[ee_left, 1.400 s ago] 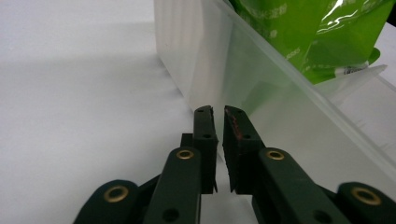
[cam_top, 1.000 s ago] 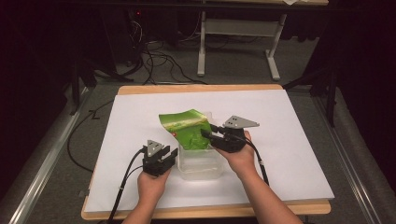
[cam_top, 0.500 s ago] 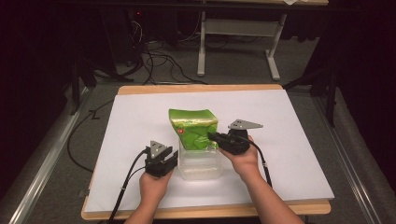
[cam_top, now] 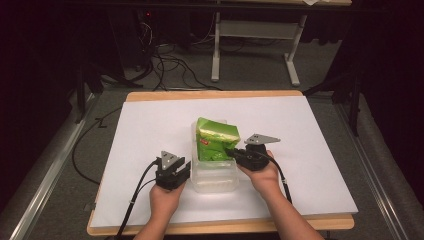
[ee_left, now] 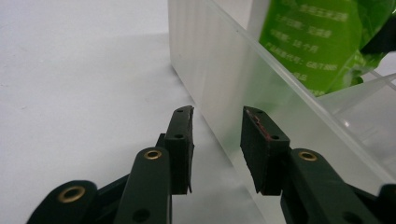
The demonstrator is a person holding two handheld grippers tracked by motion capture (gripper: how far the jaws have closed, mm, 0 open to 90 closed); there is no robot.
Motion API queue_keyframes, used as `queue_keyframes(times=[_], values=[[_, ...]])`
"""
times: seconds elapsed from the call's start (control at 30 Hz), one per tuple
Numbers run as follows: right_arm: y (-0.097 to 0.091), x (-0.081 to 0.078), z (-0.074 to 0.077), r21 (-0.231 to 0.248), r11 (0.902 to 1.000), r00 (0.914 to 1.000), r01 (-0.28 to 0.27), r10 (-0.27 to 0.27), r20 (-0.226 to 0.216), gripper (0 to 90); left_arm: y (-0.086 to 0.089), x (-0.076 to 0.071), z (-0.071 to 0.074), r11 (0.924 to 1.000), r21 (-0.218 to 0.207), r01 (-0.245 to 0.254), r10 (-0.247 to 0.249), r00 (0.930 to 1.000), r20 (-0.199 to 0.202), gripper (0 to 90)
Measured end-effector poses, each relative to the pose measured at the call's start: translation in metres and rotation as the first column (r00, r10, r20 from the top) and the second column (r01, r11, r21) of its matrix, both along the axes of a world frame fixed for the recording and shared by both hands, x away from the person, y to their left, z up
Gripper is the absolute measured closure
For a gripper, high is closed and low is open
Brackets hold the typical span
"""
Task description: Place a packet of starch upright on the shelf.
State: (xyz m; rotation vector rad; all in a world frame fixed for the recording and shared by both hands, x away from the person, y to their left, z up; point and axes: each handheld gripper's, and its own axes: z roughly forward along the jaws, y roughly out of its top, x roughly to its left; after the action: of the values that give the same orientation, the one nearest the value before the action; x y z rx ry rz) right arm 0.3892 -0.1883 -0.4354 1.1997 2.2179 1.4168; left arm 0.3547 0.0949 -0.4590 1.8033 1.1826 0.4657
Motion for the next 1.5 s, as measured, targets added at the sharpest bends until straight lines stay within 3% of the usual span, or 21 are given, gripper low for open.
queue_keyframes(times=[0.1, 0.27, 0.37, 0.53, 0.67, 0.77, 0.9, 1.07, 1.17, 1.2, 1.23, 1.27, 1.3, 1.33, 1.4, 1.5], values=[[0.0, -0.003, 0.009, 0.006, 1.0, 0.999, 0.003, -0.003, 0.044, 85.2, 0.0, 0.0, 0.0, 1.0, 0.002, 0.003, -0.003, 1.0, 0.0, 65.0], [0.005, -0.007, 0.017, -0.024, 0.9997, 0.9958, 0.011, -0.008, 0.091, 81.7, 0.001, 0.0, 0.0, 0.9999, 0.015, 0.005, -0.006, 0.9999, 0.013, 64.4], [0.003, -0.008, 0.017, -0.024, 0.9997, 0.9959, 0.003, -0.001, 0.091, 68.9, 0.003, 0.0, 0.002, 0.9998, 0.021, -0.002, 0.002, 1.0, 0.009, 63.4], [-0.005, -0.013, 0.024, -0.021, 0.9994, 0.9914, 0.027, -0.025, 0.128, 47.9, 0.014, 0.0, 0.008, 0.9972, 0.074, -0.011, 0.009, 0.9998, 0.019, 60.4], [-0.02, -0.018, 0.028, -0.027, 0.9982, 0.9895, 0.054, -0.05, 0.136, 37.6, 0.033, 0.0, 0.019, 0.9931, 0.116, -0.022, 0.018, 0.9994, 0.028, 56.6], [-0.037, -0.023, 0.026, -0.062, 0.9953, 0.9877, 0.074, -0.065, 0.142, 32.8, 0.053, -0.001, 0.028, 0.9893, 0.141, -0.04, 0.034, 0.9986, 0.04, 54.9], [-0.064, -0.032, 0.023, -0.075, 0.9907, 0.9855, 0.114, -0.103, 0.135, 31.1, 0.082, -0.004, 0.036, 0.9879, 0.145, -0.055, 0.05, 0.998, 0.037, 52.8], [-0.1, -0.047, 0.017, -0.085, 0.9824, 0.98, 0.166, -0.155, 0.125, 30.1, 0.113, -0.011, 0.035, 0.988, 0.148, -0.044, 0.043, 0.999, 0.012, 48.9], [-0.117, -0.057, 0.016, -0.082, 0.9759, 0.9728, 0.202, -0.19, 0.132, 29.6, 0.129, -0.024, 0.021, 0.9926, 0.113, -0.045, 0.042, 0.9986, 0.032, 46.5], [-0.121, -0.059, 0.016, -0.084, 0.9732, 0.9698, 0.214, -0.202, 0.137, 29.6, 0.133, -0.029, 0.014, 0.9922, 0.12, -0.034, 0.032, 0.9993, 0.02, 46.8], [-0.124, -0.061, 0.016, -0.083, 0.9704, 0.9669, 0.227, -0.214, 0.138, 29.6, 0.133, -0.029, 0.013, 0.9875, 0.157, -0.018, 0.021, 0.9996, -0.019, 51.1], [-0.126, -0.061, 0.016, -0.082, 0.9684, 0.9646, 0.236, -0.223, 0.141, 29.6, 0.135, -0.031, 0.017, 0.9824, 0.186, -0.017, 0.016, 0.9999, 0.005, 47.3], [-0.127, -0.06, 0.015, -0.074, 0.967, 0.9629, 0.244, -0.232, 0.138, 29.6, 0.137, -0.035, 0.019, 0.9833, 0.181, -0.024, 0.015, 0.9988, 0.046, 44.1], [-0.127, -0.059, 0.014, -0.071, 0.9665, 0.9624, 0.246, -0.235, 0.135, 29.8, 0.139, -0.035, 0.019, 0.9857, 0.166, -0.028, 0.02, 0.9985, 0.051, 46.8], [-0.124, -0.056, 0.01, -0.088, 0.9673, 0.9659, 0.238, -0.226, 0.126, 30.0, 0.14, -0.031, 0.017, 0.9911, 0.132, -0.021, 0.021, 0.9998, 0.001, 46.0], [-0.119, -0.052, 0.007, -0.116, 0.9682, 0.9709, 0.222, -0.208, 0.118, 30.1, 0.139, -0.028, 0.015, 0.9926, 0.119, -0.024, 0.026, 0.9996, -0.01, 45.2]])
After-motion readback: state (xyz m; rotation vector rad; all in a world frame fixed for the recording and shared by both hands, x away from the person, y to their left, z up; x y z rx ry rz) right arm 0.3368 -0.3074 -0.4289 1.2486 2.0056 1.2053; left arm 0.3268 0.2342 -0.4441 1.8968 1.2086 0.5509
